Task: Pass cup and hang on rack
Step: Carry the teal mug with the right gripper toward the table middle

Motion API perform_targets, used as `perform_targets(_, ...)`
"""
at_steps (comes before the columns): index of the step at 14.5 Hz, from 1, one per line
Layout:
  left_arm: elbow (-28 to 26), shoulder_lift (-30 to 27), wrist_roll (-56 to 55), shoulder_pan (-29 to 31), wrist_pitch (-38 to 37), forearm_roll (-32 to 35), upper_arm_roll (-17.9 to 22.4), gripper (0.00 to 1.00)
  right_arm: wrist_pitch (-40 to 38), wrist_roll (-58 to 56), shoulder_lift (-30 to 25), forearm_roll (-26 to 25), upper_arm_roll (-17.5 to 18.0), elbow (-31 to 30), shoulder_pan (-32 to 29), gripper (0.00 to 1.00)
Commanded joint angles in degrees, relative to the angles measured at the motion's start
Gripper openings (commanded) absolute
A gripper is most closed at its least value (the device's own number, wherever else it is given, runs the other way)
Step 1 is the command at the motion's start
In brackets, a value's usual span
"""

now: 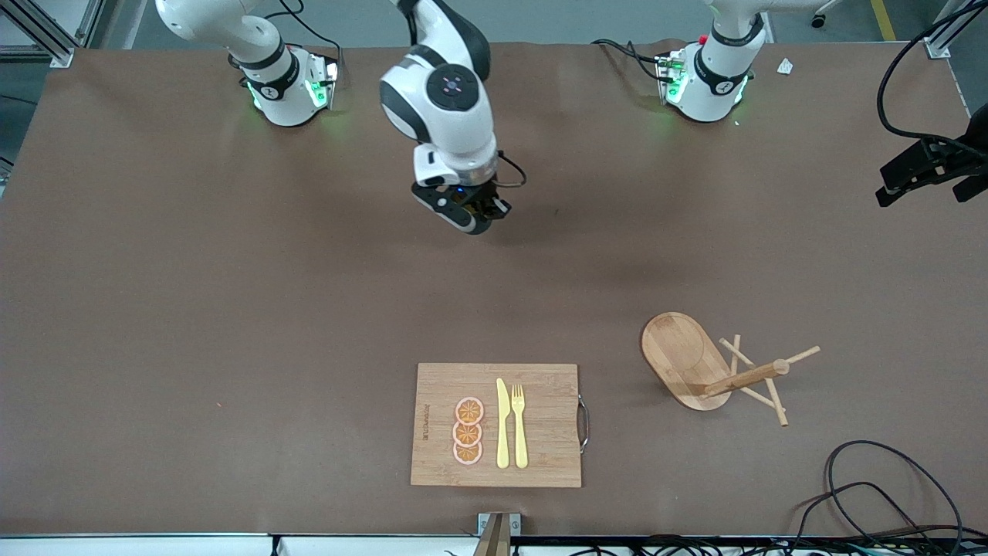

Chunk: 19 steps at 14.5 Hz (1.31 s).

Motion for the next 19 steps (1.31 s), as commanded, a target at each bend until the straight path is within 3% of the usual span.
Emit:
perform_targets(1,-0.1,-0.5,-0.1,0.0,-0.7,0.9,-0.2,1.0,-0.8,3.8,5.5,-1.3,-1.0,5.9,2.2,0.0)
perform_targets(2,-0.1,-0.5,-0.1,0.0,-0.7,1.0,-0.2,1.0,-0.1,3.7,6.5,-2.0,-1.0,6.1,2.6,0.0)
perform_targets(4,-0.1,-0.4,-0.1,0.0,-0.7,1.0,-0.2,1.0,1.6,2.4,8.7,-9.4,-0.8,7.1,3.5,0.0)
perform_targets(5,-0.1,-0.4,-0.1,0.0,-0.7,1.0,-0.2,1.0,1.7,2.8,9.5,-10.7,-0.8,7.9,3.7,0.0)
perform_targets(19,-0.1,-0.3,-0.2,0.0,-0.7,1.0,-0.2,1.0,5.6,-0.3,15.7,-10.8,-0.6,11.2,5.9,0.0)
